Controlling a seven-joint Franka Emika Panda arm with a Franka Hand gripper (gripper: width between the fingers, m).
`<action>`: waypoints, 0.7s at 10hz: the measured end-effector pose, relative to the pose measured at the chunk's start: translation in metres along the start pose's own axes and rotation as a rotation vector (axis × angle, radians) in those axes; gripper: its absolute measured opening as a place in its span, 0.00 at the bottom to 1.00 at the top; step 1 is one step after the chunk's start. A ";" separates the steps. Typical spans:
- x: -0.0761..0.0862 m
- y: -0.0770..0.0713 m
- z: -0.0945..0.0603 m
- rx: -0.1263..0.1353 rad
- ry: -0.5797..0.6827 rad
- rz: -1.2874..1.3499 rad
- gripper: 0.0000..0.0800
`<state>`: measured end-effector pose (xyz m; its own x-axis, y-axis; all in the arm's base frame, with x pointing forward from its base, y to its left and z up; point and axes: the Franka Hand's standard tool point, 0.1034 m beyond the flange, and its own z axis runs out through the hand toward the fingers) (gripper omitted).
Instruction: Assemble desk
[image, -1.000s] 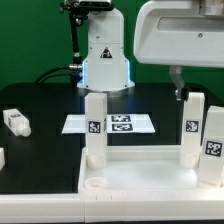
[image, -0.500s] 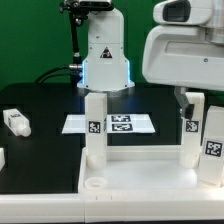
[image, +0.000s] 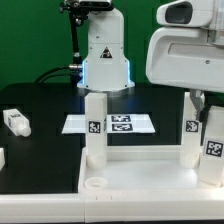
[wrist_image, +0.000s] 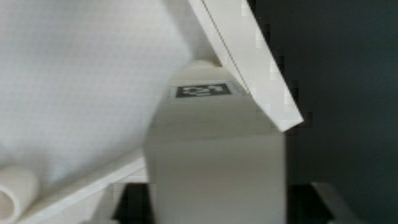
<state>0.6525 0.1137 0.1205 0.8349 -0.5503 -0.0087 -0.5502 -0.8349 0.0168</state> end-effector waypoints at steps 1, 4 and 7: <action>0.000 0.000 0.000 0.000 0.000 0.067 0.36; -0.003 0.003 -0.001 -0.001 0.045 0.406 0.36; -0.002 0.009 0.001 0.040 0.008 1.065 0.36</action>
Offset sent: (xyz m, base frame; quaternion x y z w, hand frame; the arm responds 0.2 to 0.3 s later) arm -0.0288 -0.0141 -0.0014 -0.0582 0.1002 0.2586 0.9590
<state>0.6458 0.1079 0.1195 -0.0767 -0.9971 -0.0026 -0.9968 0.0767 -0.0211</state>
